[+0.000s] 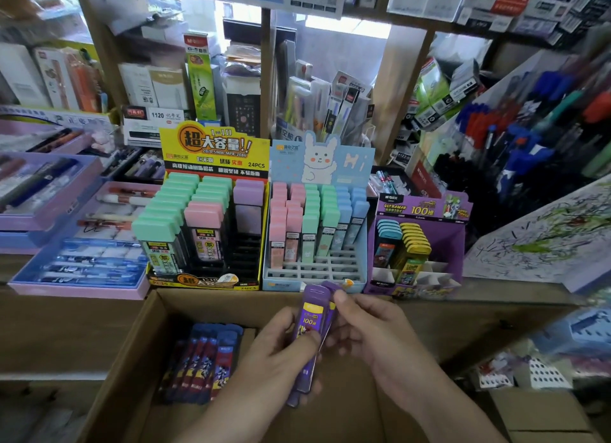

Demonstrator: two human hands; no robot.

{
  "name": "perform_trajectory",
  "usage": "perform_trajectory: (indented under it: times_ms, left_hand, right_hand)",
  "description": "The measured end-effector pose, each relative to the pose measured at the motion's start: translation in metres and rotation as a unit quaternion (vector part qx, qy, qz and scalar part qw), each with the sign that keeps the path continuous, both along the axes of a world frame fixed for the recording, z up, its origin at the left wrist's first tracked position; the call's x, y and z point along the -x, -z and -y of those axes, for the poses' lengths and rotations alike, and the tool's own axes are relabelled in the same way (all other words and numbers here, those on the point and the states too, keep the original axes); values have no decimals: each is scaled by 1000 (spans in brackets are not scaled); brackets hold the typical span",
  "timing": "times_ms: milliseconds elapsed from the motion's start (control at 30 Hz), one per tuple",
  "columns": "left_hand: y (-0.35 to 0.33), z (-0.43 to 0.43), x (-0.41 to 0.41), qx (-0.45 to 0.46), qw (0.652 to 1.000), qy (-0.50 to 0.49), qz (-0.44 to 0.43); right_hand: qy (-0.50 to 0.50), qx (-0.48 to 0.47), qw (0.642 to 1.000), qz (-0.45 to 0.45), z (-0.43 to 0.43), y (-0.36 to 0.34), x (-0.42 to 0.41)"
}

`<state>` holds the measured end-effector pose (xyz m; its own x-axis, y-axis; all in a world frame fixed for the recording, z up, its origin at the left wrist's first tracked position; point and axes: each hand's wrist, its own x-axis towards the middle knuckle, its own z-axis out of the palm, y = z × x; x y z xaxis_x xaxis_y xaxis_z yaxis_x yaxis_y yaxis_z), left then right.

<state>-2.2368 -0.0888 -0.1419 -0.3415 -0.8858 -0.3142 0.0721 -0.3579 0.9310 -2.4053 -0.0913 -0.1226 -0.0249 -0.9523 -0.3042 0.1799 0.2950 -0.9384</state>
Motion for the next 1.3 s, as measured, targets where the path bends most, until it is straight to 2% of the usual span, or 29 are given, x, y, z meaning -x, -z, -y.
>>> perform_trajectory:
  times_ms: [367, 600, 733, 1067, 1300]
  left_hand:
    - [-13, -10, 28, 11, 1000, 6, -11]
    - [-19, -11, 39, -14, 999, -6, -36]
    - [-22, -10, 43, -9, 999, -1, -39]
    - [-10, -4, 44, -27, 999, -43, -12]
    - [-5, -2, 38, -30, 999, -41, 2]
  right_hand:
    - [119, 114, 984, -71, -15, -28, 47]
    - [169, 200, 947, -187, -23, -69, 108]
    - [214, 224, 912, -269, -16, -82, 145]
    - [170, 265, 879, -357, 36, -73, 163]
    - [137, 236, 865, -422, 53, -60, 161]
